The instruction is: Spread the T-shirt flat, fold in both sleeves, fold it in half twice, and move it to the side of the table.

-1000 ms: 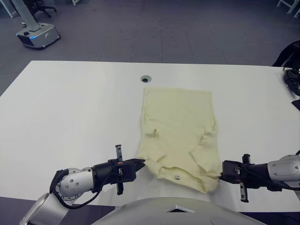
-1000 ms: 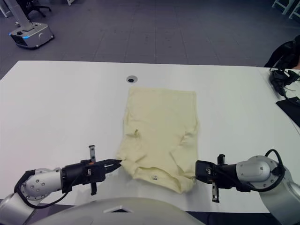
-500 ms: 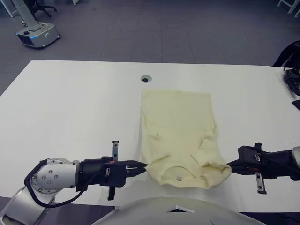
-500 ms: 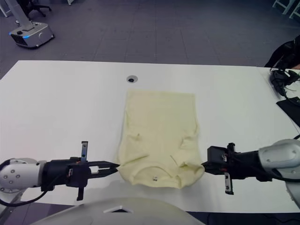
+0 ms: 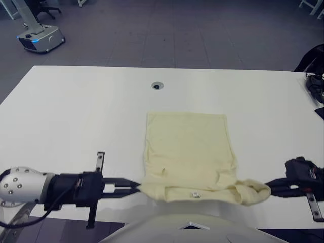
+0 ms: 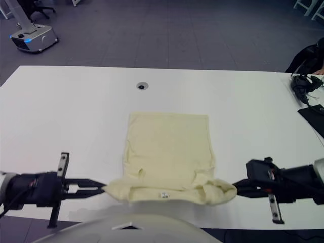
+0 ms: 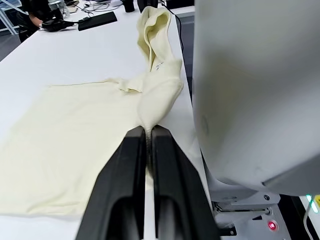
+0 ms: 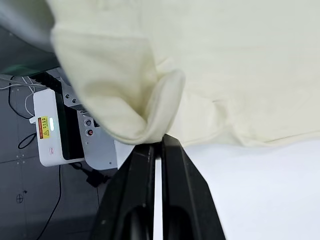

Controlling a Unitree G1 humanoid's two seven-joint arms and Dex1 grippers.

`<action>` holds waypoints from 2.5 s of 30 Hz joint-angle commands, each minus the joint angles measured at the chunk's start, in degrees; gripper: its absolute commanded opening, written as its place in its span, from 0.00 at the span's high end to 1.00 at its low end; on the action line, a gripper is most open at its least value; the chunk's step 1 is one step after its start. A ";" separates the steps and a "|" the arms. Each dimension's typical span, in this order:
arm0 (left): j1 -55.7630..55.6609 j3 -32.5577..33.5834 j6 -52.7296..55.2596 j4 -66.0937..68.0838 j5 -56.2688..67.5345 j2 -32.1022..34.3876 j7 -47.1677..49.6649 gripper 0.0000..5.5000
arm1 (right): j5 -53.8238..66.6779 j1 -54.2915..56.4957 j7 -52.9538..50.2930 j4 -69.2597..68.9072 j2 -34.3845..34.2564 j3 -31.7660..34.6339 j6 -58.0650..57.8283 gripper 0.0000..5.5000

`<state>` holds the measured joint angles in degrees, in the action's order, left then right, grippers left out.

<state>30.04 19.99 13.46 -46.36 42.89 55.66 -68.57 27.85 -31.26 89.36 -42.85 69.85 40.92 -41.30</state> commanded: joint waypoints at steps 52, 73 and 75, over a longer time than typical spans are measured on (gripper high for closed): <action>-57.46 -27.24 -13.00 70.09 -35.29 -35.48 24.99 1.00 | -21.24 69.41 -12.31 71.61 -22.70 -58.26 0.82 1.00; -56.10 -25.78 -12.06 69.44 -36.65 -39.14 32.44 0.42 | -20.84 61.79 -31.65 69.07 -29.09 -46.23 16.02 0.52; -55.85 -25.36 -12.24 69.26 -36.46 -38.92 32.68 0.35 | -21.48 61.41 -33.43 68.76 -29.52 -45.83 17.09 0.45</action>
<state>-26.51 -5.95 1.37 23.77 6.78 16.48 -36.43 6.56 30.90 57.58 26.72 40.99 -5.77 -25.07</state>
